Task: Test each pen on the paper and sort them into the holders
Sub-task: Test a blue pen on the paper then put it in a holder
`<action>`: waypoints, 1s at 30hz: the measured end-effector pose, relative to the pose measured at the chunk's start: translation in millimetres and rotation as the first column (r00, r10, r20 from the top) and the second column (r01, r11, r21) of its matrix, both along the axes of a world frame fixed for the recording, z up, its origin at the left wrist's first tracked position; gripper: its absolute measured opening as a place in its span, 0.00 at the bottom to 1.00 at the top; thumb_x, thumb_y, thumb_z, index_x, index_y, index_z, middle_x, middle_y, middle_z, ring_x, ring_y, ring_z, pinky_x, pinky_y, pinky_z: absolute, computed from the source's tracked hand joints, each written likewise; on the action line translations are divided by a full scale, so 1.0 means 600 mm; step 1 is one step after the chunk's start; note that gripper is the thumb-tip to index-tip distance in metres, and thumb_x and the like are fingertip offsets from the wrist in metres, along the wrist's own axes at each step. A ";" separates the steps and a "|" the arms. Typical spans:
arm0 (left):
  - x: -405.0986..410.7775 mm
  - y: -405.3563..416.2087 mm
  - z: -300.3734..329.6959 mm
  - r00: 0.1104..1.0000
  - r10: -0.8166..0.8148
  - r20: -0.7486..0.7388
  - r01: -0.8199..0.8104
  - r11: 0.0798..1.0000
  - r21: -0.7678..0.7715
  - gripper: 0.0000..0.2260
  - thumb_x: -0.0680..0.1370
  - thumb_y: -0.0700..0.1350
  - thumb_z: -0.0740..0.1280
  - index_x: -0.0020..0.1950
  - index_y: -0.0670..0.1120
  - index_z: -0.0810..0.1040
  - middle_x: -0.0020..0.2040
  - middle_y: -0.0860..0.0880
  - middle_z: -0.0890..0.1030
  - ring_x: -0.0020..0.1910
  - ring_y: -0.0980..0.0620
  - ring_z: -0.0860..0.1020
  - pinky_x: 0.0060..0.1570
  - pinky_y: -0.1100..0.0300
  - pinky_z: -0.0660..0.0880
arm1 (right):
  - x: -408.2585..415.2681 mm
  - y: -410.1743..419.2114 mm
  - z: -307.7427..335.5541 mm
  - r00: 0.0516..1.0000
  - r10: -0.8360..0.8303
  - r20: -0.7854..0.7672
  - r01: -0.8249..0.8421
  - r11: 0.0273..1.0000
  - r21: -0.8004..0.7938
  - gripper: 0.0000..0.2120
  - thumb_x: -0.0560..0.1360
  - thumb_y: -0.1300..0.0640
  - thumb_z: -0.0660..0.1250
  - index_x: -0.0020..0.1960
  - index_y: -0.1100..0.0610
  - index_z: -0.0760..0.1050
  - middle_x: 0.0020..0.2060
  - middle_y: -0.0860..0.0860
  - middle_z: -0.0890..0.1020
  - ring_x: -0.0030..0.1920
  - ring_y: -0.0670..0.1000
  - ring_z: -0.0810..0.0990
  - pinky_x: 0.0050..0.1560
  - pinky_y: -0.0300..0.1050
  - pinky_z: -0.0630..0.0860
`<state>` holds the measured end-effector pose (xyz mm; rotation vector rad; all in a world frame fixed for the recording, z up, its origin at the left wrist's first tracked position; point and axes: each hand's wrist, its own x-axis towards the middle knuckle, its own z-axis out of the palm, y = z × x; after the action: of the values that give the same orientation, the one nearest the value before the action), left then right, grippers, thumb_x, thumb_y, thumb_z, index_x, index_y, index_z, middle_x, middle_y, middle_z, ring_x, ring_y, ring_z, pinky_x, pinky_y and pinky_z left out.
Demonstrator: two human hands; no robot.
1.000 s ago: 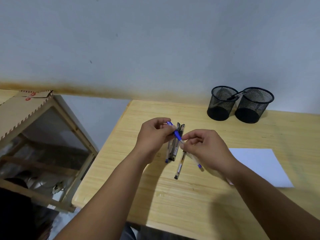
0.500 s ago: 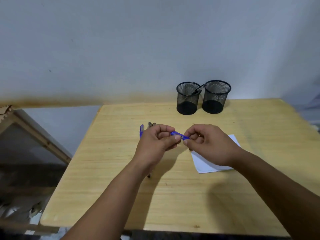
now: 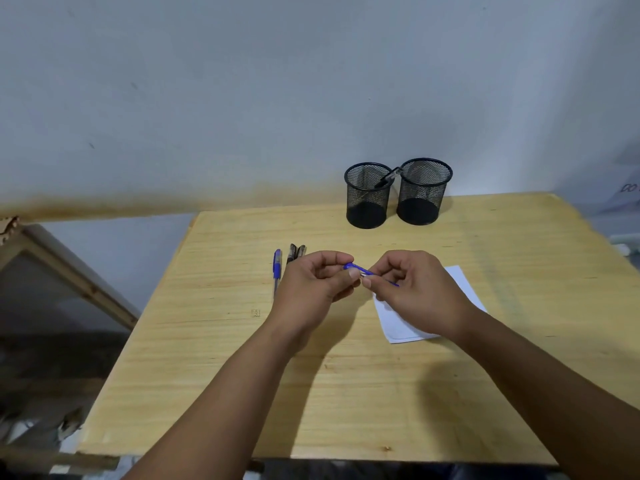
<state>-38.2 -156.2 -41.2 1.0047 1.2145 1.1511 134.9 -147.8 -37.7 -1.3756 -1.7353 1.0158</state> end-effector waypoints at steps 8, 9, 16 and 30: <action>-0.005 0.040 -0.028 0.858 0.130 -0.497 -0.062 0.987 0.150 0.07 0.78 0.45 0.69 0.54 0.50 0.84 0.38 0.56 0.82 0.37 0.61 0.79 0.43 0.67 0.75 | 0.041 -0.009 -0.015 0.973 -0.162 -0.163 0.106 0.945 -0.309 0.17 0.77 0.64 0.65 0.63 0.51 0.77 0.46 0.59 0.85 0.37 0.51 0.81 0.47 0.47 0.83; -0.006 0.045 -0.033 0.817 0.113 -0.566 -0.039 0.989 0.141 0.08 0.78 0.45 0.68 0.56 0.50 0.84 0.41 0.56 0.83 0.38 0.62 0.79 0.41 0.70 0.73 | 0.045 -0.013 -0.016 0.958 -0.192 -0.214 0.112 0.934 -0.339 0.18 0.77 0.65 0.66 0.63 0.49 0.75 0.46 0.59 0.85 0.38 0.52 0.83 0.49 0.48 0.84; 0.000 0.065 -0.050 0.475 0.015 -0.880 0.173 0.979 0.110 0.09 0.79 0.44 0.62 0.41 0.41 0.72 0.37 0.50 0.77 0.38 0.51 0.71 0.46 0.55 0.76 | 0.069 -0.033 -0.036 0.885 -0.323 -0.335 0.205 0.917 -0.342 0.07 0.74 0.64 0.72 0.52 0.60 0.82 0.38 0.61 0.85 0.37 0.55 0.84 0.47 0.55 0.84; 0.044 -0.055 -0.077 0.398 0.067 -0.915 0.395 0.888 0.237 0.22 0.75 0.62 0.64 0.65 0.51 0.74 0.60 0.55 0.73 0.57 0.52 0.69 0.54 0.58 0.70 | 0.089 -0.029 -0.047 0.793 -0.403 -0.457 0.270 0.905 -0.329 0.10 0.71 0.61 0.74 0.50 0.51 0.84 0.49 0.54 0.87 0.52 0.55 0.86 0.58 0.52 0.80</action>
<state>-11.9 -189.2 -87.5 2.2628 1.6556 0.6331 188.1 -165.4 -66.2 -1.3397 -0.9437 1.2779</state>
